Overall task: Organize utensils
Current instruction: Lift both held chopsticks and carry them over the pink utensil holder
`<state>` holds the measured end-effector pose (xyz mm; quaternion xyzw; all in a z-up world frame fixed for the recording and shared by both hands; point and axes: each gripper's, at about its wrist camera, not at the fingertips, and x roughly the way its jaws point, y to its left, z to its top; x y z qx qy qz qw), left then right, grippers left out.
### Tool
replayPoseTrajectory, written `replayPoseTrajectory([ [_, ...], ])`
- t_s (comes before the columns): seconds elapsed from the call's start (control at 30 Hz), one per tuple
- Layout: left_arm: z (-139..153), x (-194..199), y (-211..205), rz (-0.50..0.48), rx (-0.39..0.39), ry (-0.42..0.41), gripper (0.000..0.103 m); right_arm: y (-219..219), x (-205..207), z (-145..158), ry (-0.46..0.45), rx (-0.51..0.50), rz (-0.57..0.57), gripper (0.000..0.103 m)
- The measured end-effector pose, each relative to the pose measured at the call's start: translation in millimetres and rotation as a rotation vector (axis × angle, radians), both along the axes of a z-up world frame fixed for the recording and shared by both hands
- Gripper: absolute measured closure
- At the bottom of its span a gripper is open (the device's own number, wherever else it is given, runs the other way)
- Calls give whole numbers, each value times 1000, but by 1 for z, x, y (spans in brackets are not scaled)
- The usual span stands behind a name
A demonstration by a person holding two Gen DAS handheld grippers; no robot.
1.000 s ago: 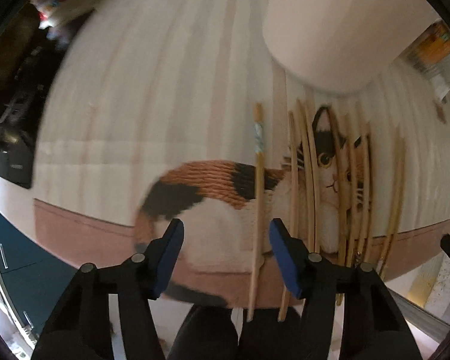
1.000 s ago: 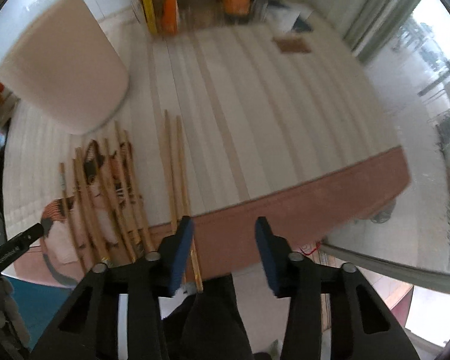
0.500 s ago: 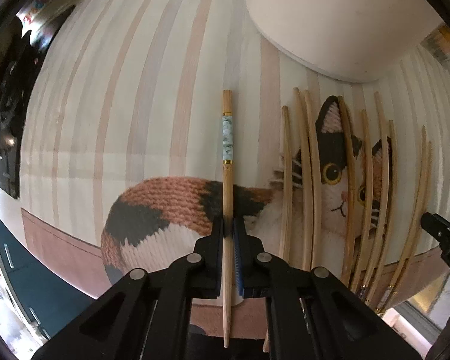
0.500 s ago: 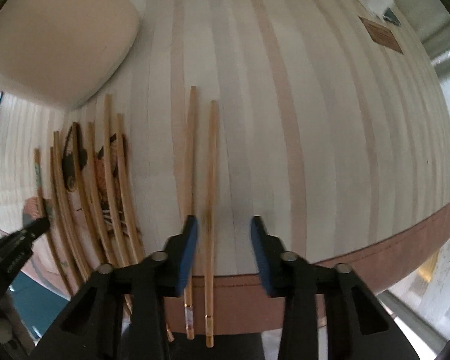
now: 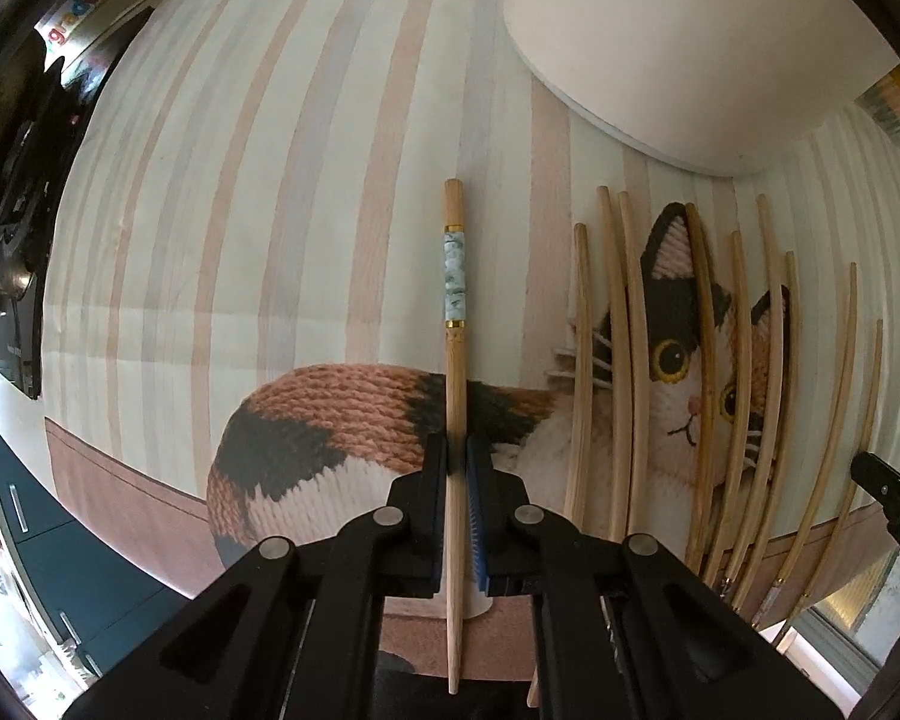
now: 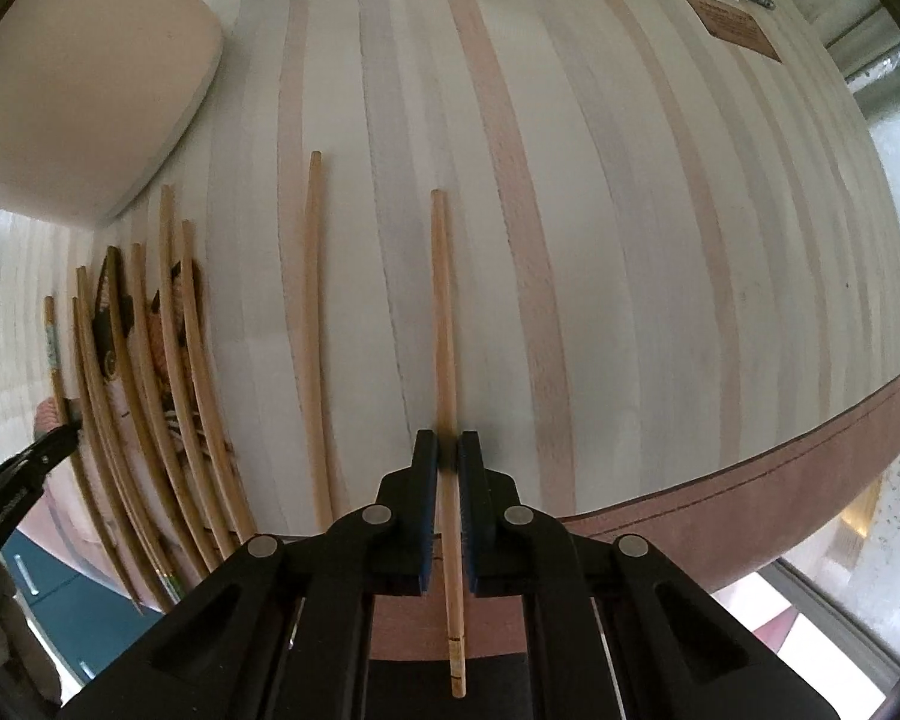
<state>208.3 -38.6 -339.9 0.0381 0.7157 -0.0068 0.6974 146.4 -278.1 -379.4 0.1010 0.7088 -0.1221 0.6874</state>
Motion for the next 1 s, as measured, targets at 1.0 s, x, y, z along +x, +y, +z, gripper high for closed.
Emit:
replayPoseTrajectory([
  [1.0, 66, -17, 5, 6, 48, -233, 99, -11, -6, 60, -164, -38, -52, 96],
])
